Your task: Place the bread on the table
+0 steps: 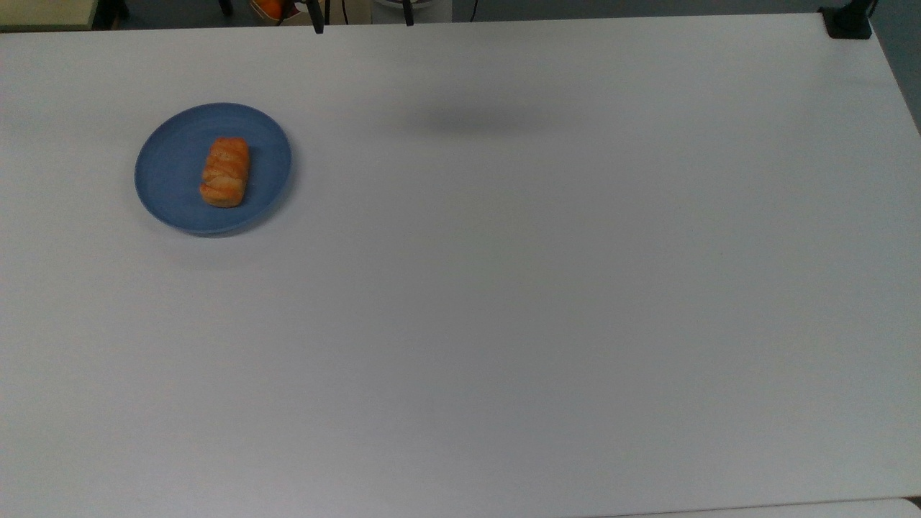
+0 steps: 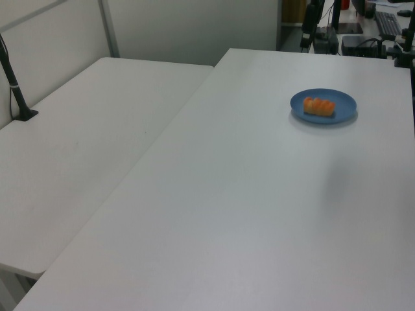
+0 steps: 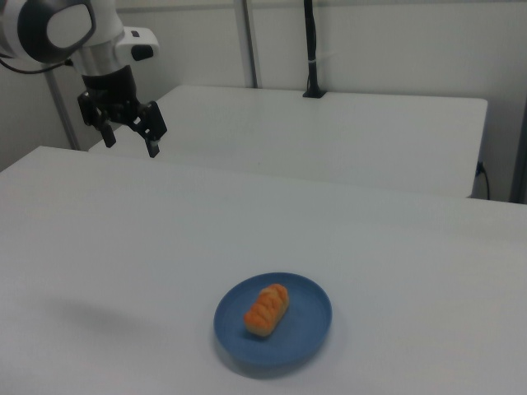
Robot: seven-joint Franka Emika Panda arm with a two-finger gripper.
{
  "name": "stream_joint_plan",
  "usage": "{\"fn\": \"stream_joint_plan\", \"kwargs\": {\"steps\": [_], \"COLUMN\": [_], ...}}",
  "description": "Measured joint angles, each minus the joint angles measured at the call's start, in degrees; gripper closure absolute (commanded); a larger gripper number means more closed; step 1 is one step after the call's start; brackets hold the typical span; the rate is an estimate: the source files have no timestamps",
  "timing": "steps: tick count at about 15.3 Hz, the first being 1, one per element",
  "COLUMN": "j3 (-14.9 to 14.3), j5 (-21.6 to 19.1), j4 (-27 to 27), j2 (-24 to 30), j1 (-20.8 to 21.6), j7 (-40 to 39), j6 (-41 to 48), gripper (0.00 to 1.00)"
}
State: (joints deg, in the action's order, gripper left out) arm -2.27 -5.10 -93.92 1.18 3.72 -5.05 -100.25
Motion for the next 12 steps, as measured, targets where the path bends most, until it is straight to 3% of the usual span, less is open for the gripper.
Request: {"fn": "stream_joint_plan", "kwargs": {"steps": [12], "j3": [-0.2], "j5": [4.0], "j4": [-5.5], "j2": [-3.2], "j1": [-2.5], "j7": [-2.0], "j6": [0.0], "gripper": [0.00]}}
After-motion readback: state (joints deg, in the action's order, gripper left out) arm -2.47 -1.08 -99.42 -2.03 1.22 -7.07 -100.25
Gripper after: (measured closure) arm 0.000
